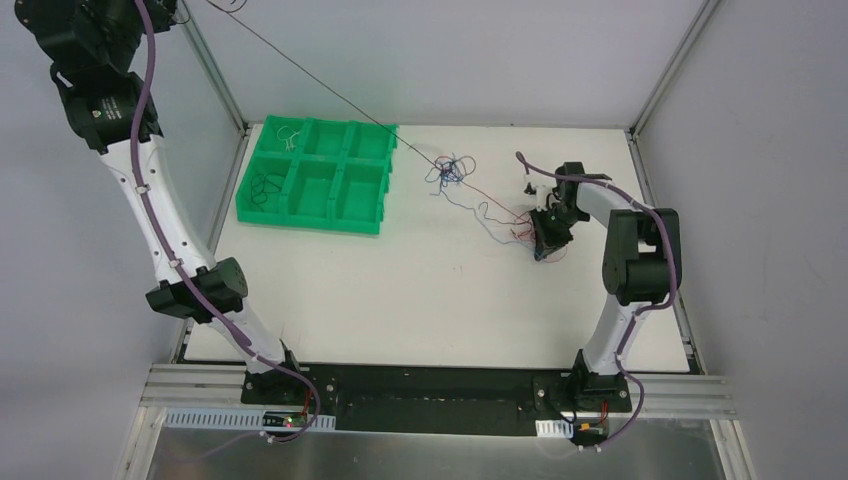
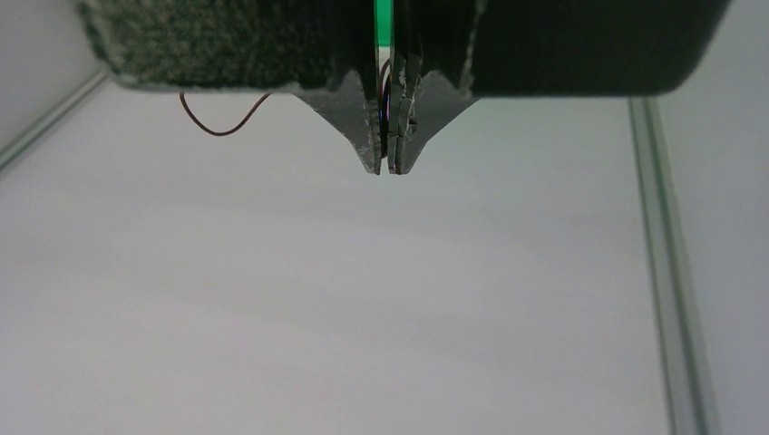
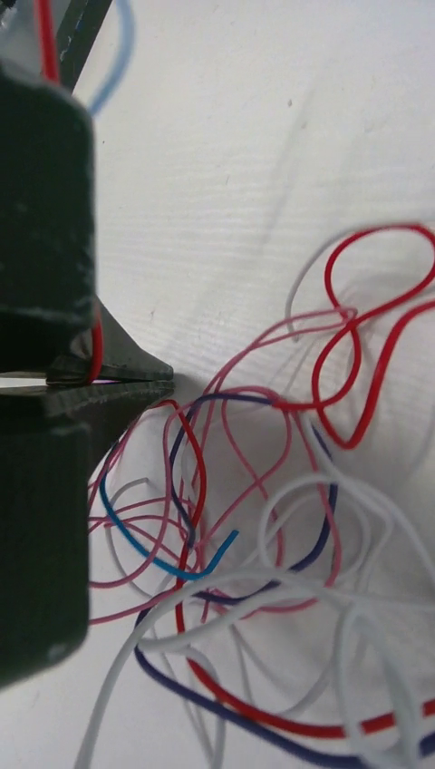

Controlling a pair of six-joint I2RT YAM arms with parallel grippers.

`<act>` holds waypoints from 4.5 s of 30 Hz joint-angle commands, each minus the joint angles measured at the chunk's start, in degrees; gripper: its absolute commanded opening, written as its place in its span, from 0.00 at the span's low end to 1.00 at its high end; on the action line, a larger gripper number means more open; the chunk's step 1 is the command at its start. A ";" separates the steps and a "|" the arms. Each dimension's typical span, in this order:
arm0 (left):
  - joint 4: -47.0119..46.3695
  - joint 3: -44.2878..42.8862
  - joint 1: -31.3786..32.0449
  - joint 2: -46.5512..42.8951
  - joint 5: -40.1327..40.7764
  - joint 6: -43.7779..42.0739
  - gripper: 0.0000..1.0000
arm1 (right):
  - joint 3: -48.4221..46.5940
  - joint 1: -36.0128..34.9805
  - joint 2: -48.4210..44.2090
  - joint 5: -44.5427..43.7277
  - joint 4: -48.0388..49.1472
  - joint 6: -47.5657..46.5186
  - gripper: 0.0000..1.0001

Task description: Untangle the cables

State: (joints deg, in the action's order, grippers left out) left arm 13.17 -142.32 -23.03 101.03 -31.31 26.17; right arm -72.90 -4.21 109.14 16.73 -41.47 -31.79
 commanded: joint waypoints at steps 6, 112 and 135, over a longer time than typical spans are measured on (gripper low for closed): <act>-9.92 -0.59 -6.23 -2.33 3.77 2.67 0.00 | -0.13 3.31 4.61 -9.66 -5.08 -2.18 0.00; -24.25 30.91 -17.34 -22.52 -14.26 22.75 0.00 | 2.15 -0.21 -13.58 7.77 -3.94 -9.97 0.00; -26.70 41.12 -5.33 -18.46 -9.52 11.60 0.00 | -0.29 -2.73 -11.05 9.38 -1.39 -3.90 0.00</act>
State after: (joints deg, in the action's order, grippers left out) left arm -10.41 -104.07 -29.12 81.21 -41.65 41.23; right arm -70.50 -6.59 97.14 24.91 -43.24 -37.04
